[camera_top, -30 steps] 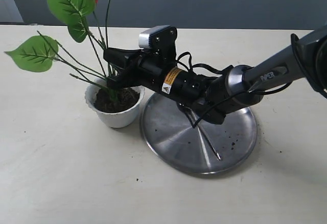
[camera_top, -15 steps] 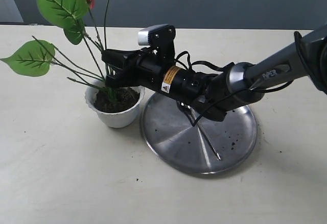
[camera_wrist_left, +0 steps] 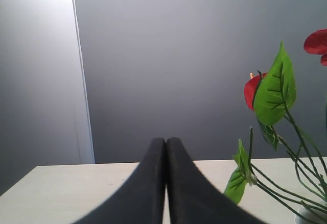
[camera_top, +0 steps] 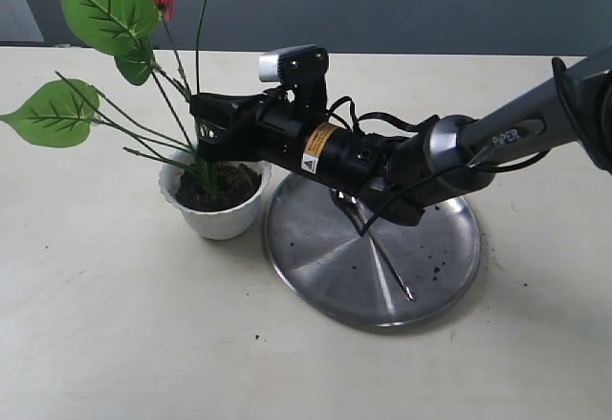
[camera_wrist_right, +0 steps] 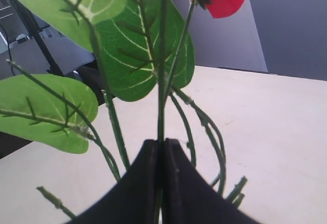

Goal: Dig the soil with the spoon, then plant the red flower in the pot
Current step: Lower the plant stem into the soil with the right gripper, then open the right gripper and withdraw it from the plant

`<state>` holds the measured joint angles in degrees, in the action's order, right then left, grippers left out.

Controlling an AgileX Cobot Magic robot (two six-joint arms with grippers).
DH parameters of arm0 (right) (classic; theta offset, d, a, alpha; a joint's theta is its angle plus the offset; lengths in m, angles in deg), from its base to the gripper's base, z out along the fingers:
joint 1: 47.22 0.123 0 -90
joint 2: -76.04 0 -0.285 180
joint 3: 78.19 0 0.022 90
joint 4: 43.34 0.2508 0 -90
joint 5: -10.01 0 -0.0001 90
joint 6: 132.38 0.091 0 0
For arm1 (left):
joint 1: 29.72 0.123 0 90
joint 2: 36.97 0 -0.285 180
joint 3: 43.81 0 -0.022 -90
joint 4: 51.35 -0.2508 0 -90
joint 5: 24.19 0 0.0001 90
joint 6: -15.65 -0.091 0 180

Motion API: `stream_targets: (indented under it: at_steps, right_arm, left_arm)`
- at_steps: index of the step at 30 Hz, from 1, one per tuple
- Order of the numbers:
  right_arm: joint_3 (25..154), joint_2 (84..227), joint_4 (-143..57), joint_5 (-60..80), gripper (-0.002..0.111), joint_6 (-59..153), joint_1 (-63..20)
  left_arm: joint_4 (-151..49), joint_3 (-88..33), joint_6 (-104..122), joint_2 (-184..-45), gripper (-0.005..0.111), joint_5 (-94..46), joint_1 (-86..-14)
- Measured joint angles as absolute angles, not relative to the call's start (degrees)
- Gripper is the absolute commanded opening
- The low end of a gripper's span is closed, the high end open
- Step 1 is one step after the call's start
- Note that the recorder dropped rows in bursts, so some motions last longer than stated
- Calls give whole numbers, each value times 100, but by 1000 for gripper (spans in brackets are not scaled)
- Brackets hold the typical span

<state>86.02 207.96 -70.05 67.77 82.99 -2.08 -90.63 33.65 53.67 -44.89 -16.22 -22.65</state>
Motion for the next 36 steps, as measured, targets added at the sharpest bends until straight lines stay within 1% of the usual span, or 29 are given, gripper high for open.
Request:
stream_targets:
  at_steps: [5, 6, 9, 10, 12, 13, 28, 36]
  right_arm:
    - [8612, 20677, -7189, 6523, -1, 8358, -208]
    - [8612, 20648, -7215, 6473, 1, 8358, -208]
    - [8612, 20568, -7292, 6330, 14, 8358, -208]
    - [8612, 20565, -7342, 6233, 22, 8358, -208]
    - [8573, 20593, -7487, 5948, 30, 8369, -204]
    - [8562, 20618, -7550, 5837, 32, 8368, -204]
    - [8535, 20591, -7863, 5731, 31, 8771, -191]
    - [8308, 19868, -7876, 4790, 31, 8809, -181]
  left_arm:
    - [-9063, 3365, 5367, -4489, 0, -1622, -2265]
    - [-9063, 3365, 5367, -4489, 0, -1622, -2265]
    - [-9063, 3365, 5367, -4489, 0, -1622, -2265]
    - [-9063, 3365, 5367, -4489, 0, -1622, -2265]
    - [-9063, 3365, 5367, -4489, 0, -1622, -2265]
    - [-9063, 3365, 5367, -4489, 0, -1622, -2265]
    - [-9063, 3365, 5367, -4489, 0, -1622, -2265]
    - [-9063, 3365, 5367, -4489, 0, -1622, -2265]
